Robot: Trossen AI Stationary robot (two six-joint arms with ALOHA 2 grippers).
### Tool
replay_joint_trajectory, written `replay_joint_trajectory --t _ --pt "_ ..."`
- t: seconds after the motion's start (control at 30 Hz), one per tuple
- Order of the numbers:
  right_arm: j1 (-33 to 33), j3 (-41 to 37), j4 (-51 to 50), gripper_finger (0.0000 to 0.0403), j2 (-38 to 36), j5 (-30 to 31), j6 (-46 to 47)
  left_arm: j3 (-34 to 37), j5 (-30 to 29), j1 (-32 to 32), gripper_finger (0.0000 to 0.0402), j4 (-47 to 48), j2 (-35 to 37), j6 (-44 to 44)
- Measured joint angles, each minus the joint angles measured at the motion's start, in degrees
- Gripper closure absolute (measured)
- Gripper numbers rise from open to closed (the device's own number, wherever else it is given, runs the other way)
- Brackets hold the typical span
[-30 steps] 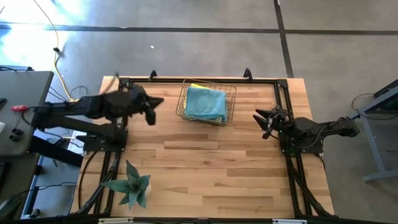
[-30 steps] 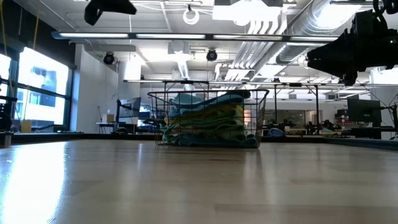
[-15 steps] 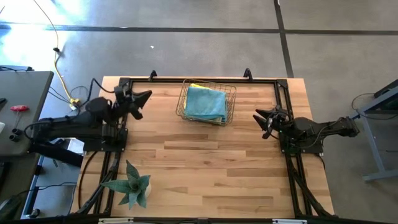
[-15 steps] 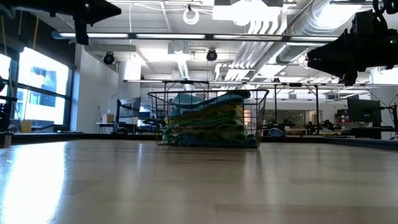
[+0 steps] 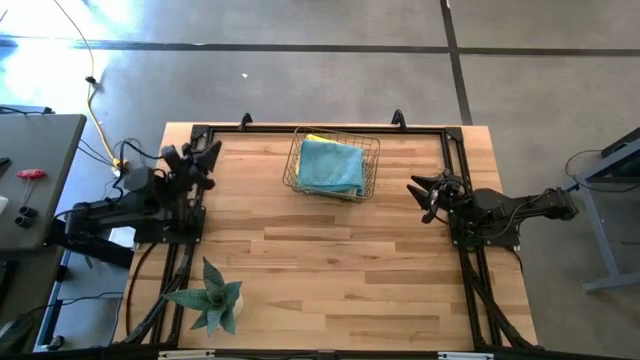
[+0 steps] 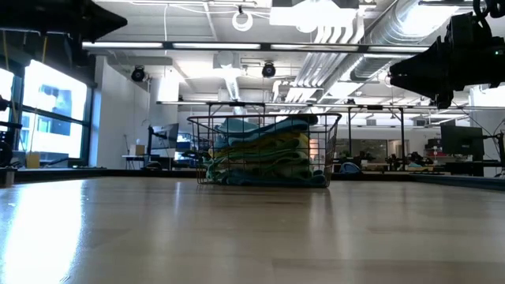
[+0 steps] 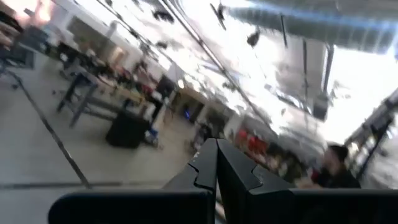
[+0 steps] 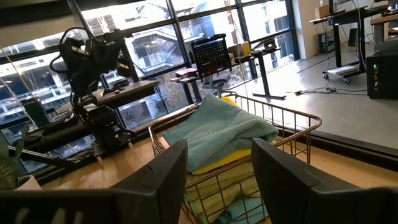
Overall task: Fold microfiber towels
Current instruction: Return to Home Position
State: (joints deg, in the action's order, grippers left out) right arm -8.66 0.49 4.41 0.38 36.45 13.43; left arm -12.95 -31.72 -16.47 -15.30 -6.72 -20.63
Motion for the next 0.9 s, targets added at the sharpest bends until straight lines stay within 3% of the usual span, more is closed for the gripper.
replay_joint_trajectory --t 0.17,0.27,0.37,0.6,0.8,0.9 --pt "0.01 -0.02 0.00 0.0231 0.00 -0.02 0.00 0.07 3.64 0.02 0.0401 12.96 2.28 -7.33" --pt "0.00 -0.02 0.01 0.0231 0.00 0.00 0.00 0.09 3.64 0.02 0.0401 14.18 1.44 -9.20" --pt "0.02 -0.02 0.01 0.0231 0.00 0.00 0.00 1.33 3.43 0.02 0.0401 11.80 0.31 -8.16" --pt "0.02 -0.02 -0.01 0.0231 0.00 -0.02 0.00 12.32 3.09 0.02 0.0401 -8.02 -0.47 -8.05" --pt "0.02 -0.02 0.00 0.0231 -0.02 -0.02 0.00 12.13 3.20 0.02 0.0401 -8.29 -0.43 -3.24" --pt "-0.01 -0.02 0.02 0.0231 -0.02 -0.02 0.00 12.13 -0.28 0.02 0.0401 -6.78 -0.41 -1.59"
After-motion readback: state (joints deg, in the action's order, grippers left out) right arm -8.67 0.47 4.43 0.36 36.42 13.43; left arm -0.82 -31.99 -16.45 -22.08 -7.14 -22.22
